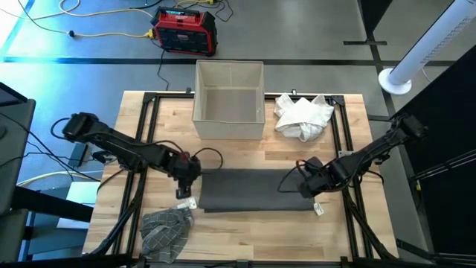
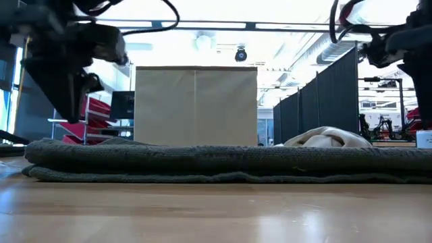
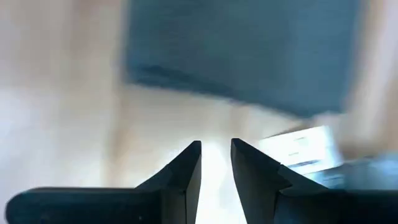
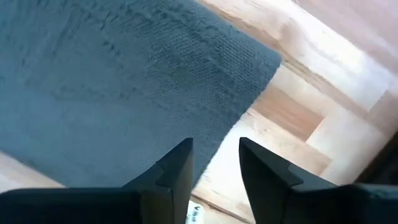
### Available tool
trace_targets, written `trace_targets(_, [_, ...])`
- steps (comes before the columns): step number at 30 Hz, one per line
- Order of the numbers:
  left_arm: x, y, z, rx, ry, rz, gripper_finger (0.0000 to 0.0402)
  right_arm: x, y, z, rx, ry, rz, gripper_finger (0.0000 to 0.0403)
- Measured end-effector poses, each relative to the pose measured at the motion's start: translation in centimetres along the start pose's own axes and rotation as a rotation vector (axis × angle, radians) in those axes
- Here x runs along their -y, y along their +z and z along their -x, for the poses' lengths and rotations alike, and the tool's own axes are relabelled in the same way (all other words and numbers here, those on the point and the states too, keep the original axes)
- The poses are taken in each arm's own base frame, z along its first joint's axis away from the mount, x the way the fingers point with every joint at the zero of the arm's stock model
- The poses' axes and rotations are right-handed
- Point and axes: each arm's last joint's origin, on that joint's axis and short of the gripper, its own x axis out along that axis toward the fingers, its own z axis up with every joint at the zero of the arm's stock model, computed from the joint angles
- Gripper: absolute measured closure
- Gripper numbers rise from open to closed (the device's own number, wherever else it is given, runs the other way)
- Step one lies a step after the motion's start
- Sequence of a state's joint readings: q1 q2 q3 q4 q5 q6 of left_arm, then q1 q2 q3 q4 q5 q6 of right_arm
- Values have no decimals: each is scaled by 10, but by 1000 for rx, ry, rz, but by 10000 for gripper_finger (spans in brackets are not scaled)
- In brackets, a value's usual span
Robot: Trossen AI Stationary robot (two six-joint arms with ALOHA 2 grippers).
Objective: Fold towel
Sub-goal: Fold the dark gray towel
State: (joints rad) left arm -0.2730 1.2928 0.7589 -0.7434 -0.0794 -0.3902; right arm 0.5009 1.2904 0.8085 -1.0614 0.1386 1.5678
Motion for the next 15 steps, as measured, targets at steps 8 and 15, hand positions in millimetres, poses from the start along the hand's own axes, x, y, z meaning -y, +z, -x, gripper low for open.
trace_targets(8, [-5,-11,-12,-52,-12,-65,282,-8,-3,-18,-11,-46,-180,181])
trace_targets(15, [-1,-39,-34,-92,12,-63,271,-4,-11,-61,-35,-55,-221,168])
